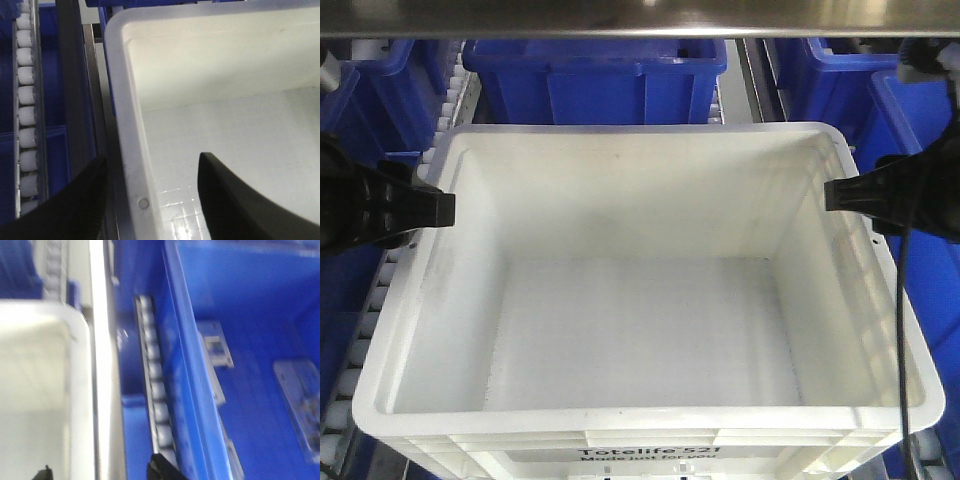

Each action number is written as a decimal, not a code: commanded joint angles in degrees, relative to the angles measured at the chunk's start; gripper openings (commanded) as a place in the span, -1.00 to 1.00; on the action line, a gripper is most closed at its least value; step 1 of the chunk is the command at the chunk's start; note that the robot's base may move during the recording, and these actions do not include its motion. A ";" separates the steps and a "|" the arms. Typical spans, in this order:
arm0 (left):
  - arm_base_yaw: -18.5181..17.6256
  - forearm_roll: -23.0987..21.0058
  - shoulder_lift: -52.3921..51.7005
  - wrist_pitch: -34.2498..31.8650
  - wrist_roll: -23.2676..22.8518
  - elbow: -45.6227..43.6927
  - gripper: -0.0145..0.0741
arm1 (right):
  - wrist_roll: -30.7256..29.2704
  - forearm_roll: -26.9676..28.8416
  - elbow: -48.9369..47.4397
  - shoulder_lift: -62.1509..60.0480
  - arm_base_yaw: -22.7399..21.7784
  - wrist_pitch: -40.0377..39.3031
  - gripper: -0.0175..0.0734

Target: Move bin from left to right shelf

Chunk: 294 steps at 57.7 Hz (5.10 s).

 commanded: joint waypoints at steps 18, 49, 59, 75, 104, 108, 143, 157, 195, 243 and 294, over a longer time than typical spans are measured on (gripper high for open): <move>-0.32 0.66 -3.73 0.06 3.77 -0.25 0.20 | -0.92 -3.22 15.86 -13.51 -0.16 -15.60 0.22; -0.32 -3.28 -25.87 -8.13 11.74 14.59 0.20 | -16.37 5.74 28.36 -39.51 -0.16 -21.51 0.19; -0.32 -11.10 -37.42 -12.34 19.49 21.07 0.20 | -24.92 16.99 31.52 -50.23 -0.16 -23.99 0.14; -0.27 -25.67 -53.91 -14.92 34.19 32.56 0.20 | -27.91 22.24 38.08 -63.90 -0.16 -24.07 0.13; -0.27 -26.85 -60.50 -21.35 36.12 40.90 -0.58 | -28.10 20.34 43.93 -64.44 -0.16 -30.94 -0.61; -0.27 -26.72 -60.50 -21.71 36.12 40.90 -0.69 | -28.10 20.10 43.93 -64.44 -0.16 -31.00 -0.64; -0.27 -26.76 -60.50 -21.89 36.12 40.90 -0.69 | -28.10 20.43 43.93 -64.44 -0.16 -30.76 -0.63; 2.39 -26.20 -60.61 -23.12 36.12 42.89 -0.69 | -28.10 20.43 43.93 -64.44 -0.16 -30.76 -0.63; 26.45 -19.84 -63.58 -49.34 35.61 63.66 -0.69 | -28.10 20.43 43.93 -64.44 -0.16 -30.88 -0.63; 28.59 -15.36 -63.48 -48.00 27.23 63.96 -0.69 | -28.10 20.43 43.93 -64.44 -0.16 -30.88 -0.63; 28.59 -15.36 -63.48 -48.00 27.23 63.96 -0.69 | -28.31 22.17 51.67 -65.00 -23.03 -47.54 -0.63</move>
